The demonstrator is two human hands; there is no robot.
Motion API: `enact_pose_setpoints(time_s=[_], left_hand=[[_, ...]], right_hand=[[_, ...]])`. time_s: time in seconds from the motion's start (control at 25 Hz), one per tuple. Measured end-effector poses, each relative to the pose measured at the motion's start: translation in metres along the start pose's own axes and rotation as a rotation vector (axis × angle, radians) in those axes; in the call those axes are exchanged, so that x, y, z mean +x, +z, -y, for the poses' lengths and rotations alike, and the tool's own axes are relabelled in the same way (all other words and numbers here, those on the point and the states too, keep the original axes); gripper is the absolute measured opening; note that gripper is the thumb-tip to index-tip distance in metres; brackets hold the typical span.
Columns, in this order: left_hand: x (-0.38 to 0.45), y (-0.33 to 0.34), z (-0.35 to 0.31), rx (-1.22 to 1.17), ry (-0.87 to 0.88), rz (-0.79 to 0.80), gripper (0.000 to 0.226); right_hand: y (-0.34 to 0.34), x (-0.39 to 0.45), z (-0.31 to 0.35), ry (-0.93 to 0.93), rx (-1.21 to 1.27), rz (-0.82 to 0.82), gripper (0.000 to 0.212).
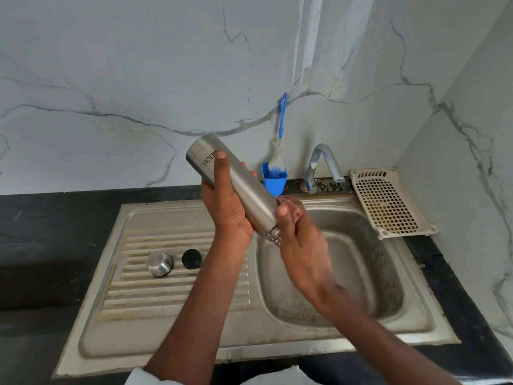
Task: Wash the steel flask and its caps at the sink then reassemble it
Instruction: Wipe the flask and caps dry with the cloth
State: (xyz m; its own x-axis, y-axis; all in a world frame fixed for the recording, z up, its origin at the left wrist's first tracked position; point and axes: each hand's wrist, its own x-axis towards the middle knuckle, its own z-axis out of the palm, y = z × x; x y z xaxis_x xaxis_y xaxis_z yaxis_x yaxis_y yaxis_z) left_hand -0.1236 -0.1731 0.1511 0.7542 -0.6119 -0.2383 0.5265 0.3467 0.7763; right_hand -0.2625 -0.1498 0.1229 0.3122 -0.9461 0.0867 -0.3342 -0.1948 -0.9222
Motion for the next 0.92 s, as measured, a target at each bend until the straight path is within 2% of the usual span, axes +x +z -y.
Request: enact_pose_setpoints(time_s=[0.08,0.12,0.16,0.2,0.24,0.32,0.36,0.4,0.48,0.56,0.6,0.68,0.76,0.8,0.84,0.92], left_hand=[[-0.001,0.004,0.002,0.018,0.024,-0.062,0.038],[-0.002,0.005,0.005,0.026,0.031,-0.075,0.040],[-0.001,0.005,0.008,0.028,0.037,-0.069,0.044],[0.000,0.003,0.009,0.031,0.047,-0.050,0.046],[0.000,0.001,0.009,0.028,0.051,-0.017,0.048],[-0.003,-0.001,0.010,0.020,0.048,0.064,0.053],[-0.004,-0.002,0.012,0.031,0.063,0.095,0.055],[-0.005,-0.003,0.014,0.046,0.076,0.111,0.058],[-0.003,-0.005,0.014,0.082,0.055,0.129,0.064],[0.001,-0.010,0.011,0.145,0.014,0.199,0.061],[0.000,-0.011,0.008,0.153,-0.019,0.231,0.060],[-0.005,-0.009,0.002,0.097,-0.093,0.195,0.058],[-0.007,-0.002,-0.001,-0.011,-0.197,0.085,0.057],[-0.006,0.000,-0.002,-0.047,-0.217,0.042,0.058],[-0.006,0.002,-0.004,-0.052,-0.216,0.033,0.058],[-0.006,0.003,-0.004,-0.015,-0.157,0.099,0.056]], right_hand=[[0.005,-0.009,-0.015,-0.343,-0.332,-0.077,0.051],[0.007,-0.011,-0.026,-0.420,-0.389,-0.089,0.056],[0.009,-0.012,-0.028,-0.394,-0.371,-0.083,0.056],[0.009,-0.009,-0.024,-0.248,-0.258,-0.062,0.052],[0.007,-0.002,-0.011,0.013,-0.013,-0.007,0.049],[-0.002,0.021,0.004,0.612,0.460,0.162,0.058],[-0.005,0.028,0.007,0.798,0.588,0.241,0.063],[-0.006,0.031,0.007,0.880,0.622,0.257,0.066],[-0.002,0.029,0.008,0.823,0.583,0.134,0.059],[0.004,0.028,0.004,0.610,0.493,-0.065,0.047],[0.005,0.029,-0.002,0.434,0.371,-0.167,0.044],[0.003,0.031,-0.014,-0.039,0.006,-0.309,0.033],[0.004,0.021,-0.022,-0.442,-0.285,-0.250,0.039],[0.008,0.015,-0.019,-0.488,-0.336,-0.185,0.045],[0.011,0.010,-0.015,-0.384,-0.288,-0.122,0.046],[0.008,0.017,0.003,0.173,0.156,0.060,0.051]])
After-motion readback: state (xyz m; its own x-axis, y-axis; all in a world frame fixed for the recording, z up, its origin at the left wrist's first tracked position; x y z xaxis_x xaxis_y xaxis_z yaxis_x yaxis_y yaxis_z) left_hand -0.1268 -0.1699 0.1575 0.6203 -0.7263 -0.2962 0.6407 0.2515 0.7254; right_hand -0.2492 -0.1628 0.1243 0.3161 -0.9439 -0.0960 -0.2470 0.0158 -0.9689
